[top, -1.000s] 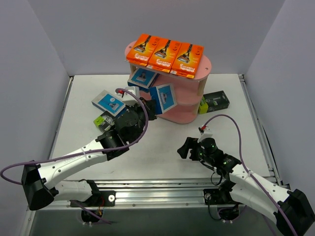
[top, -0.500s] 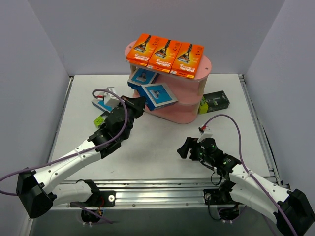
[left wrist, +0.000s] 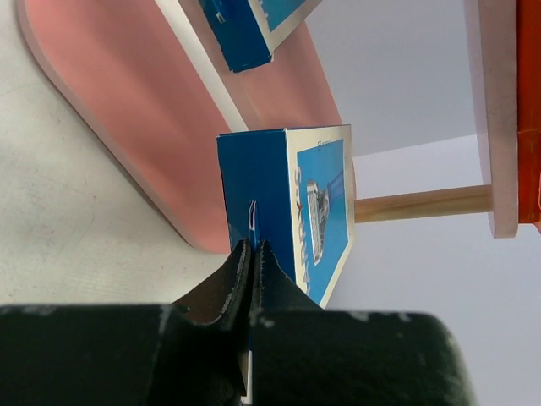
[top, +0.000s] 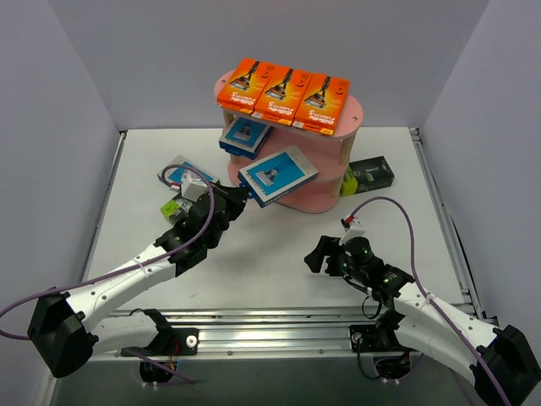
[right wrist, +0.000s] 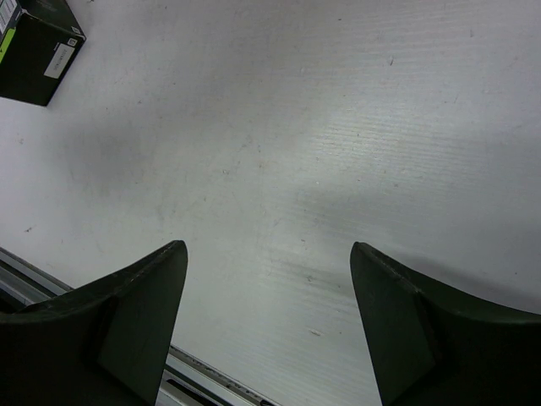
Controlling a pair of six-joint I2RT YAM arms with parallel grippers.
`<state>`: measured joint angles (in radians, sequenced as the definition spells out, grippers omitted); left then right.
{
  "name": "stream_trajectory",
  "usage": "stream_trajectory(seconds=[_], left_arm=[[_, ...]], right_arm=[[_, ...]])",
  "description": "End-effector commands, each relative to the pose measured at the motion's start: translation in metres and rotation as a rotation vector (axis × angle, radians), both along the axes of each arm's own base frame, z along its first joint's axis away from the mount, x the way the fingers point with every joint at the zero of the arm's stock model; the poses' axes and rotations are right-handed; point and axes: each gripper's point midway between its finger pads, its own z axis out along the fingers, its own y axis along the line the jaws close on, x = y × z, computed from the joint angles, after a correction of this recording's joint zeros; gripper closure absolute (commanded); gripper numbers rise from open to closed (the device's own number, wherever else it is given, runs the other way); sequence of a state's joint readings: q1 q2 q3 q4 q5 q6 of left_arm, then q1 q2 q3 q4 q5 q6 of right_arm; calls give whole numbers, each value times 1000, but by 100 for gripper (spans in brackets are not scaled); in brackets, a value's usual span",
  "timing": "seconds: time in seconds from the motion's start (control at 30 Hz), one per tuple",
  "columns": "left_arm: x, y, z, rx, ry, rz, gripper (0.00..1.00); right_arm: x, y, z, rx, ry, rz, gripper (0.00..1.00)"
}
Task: Place and organize the shaving razors onto the shelf
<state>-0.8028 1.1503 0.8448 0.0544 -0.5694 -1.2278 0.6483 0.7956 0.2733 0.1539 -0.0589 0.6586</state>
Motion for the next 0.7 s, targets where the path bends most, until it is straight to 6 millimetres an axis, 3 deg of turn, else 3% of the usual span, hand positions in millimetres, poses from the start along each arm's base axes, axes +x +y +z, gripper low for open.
stream_trajectory(seconds=[0.0,0.23,0.43,0.67], left_arm=[[-1,1,7,-82,-3,9,98],[2,0,-5,-120,-1,26,98],[-1,6,-1,-165,-78,112,98],[10,-7,8,-208,-110,127,98]], right_arm=[[7,3,11,26,-33,-13,26],[6,4,11,24,-30,-6,27],[5,7,11,27,-28,15,26],[6,7,14,26,-38,20,26]])
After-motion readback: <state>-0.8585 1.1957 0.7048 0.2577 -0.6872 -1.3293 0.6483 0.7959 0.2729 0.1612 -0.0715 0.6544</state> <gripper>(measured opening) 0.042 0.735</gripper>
